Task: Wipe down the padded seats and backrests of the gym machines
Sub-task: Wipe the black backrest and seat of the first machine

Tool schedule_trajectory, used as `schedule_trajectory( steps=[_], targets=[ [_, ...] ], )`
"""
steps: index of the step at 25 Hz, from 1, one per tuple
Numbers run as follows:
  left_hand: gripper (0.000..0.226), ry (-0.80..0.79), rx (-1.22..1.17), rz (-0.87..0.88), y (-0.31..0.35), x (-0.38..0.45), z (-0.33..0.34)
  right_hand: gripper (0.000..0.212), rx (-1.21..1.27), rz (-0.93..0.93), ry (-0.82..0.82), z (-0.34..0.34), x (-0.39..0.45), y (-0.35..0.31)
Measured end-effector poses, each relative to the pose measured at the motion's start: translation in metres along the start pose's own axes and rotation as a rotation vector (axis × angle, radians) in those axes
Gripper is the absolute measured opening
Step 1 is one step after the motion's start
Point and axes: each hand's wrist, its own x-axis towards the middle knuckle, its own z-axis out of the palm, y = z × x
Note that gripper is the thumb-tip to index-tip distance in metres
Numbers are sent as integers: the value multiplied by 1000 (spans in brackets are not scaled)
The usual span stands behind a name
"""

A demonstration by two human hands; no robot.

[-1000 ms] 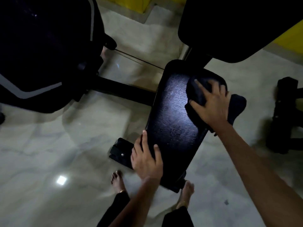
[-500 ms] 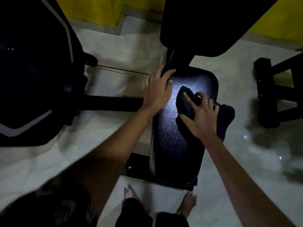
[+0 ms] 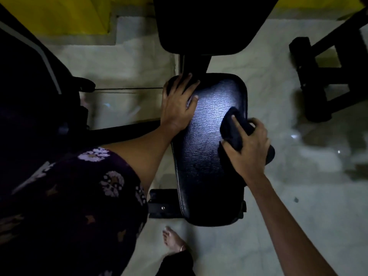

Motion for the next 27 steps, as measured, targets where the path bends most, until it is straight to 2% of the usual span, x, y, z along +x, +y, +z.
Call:
schedule_trajectory(
  steps=[3,5,8,13,17,20,22,24,25,27],
  targets=[
    [47,27,24,12,-5,2,1,64,-70,-4,25,5,-5,-11],
    [46,36,33,22,-4,3,3,64,-93,-37,25,4,-42,-10],
    [46,40,20,41,-2,4,6,63,-128,31,34,0,-97,-12],
    [45,77,42,89,-5,4,8,67,-207,179,32,14,-64,-52],
    [46,66,49,93,-8,1,11,70,-216,-85,-66,24,-113,-84],
    [45,74,35,101,-7,2,11,67,-183,-173,-100,16,-161,-59],
    [46,81,23,89,-4,4,9,64,-200,-2,-21,13,-156,-44],
    [50,44,-7,72,-2,4,6,61,-206,268,70,14,-128,-50],
    [52,27,-11,63,-2,3,5,61,-225,342,95,17,-113,-60],
    [55,-1,-11,44,-2,4,2,66,-266,292,101,27,-101,-84]
  ],
)
